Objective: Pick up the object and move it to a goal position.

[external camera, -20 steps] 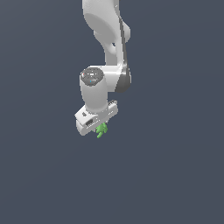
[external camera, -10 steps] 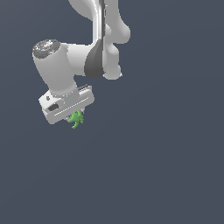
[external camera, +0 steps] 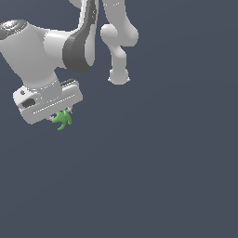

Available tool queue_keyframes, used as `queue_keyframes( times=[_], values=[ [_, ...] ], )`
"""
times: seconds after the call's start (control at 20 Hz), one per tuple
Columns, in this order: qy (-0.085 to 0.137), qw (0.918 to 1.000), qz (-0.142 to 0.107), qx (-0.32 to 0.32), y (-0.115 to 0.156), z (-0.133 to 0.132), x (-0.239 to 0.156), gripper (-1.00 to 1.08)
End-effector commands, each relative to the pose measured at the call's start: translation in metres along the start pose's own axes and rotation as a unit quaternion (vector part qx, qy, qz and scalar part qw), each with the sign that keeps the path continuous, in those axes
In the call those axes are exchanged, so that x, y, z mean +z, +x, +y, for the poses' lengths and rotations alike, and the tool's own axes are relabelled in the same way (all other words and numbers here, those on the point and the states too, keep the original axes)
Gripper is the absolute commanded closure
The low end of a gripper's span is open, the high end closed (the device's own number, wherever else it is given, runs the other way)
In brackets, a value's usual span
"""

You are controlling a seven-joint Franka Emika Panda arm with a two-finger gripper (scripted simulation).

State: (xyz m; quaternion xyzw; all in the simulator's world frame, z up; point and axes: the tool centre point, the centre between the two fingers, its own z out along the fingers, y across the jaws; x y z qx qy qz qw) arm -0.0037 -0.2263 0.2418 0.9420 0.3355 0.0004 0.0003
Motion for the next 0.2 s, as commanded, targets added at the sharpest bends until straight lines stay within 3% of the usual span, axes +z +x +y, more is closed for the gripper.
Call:
queue_keyframes(
  times=[0.0, 0.15],
  values=[
    [0.000, 1.0000, 0.000, -0.001, -0.0027, 0.0039, -0.0034, 1.08],
    [0.000, 1.0000, 0.000, -0.001, -0.0021, 0.0044, -0.0033, 1.08]
  ],
)
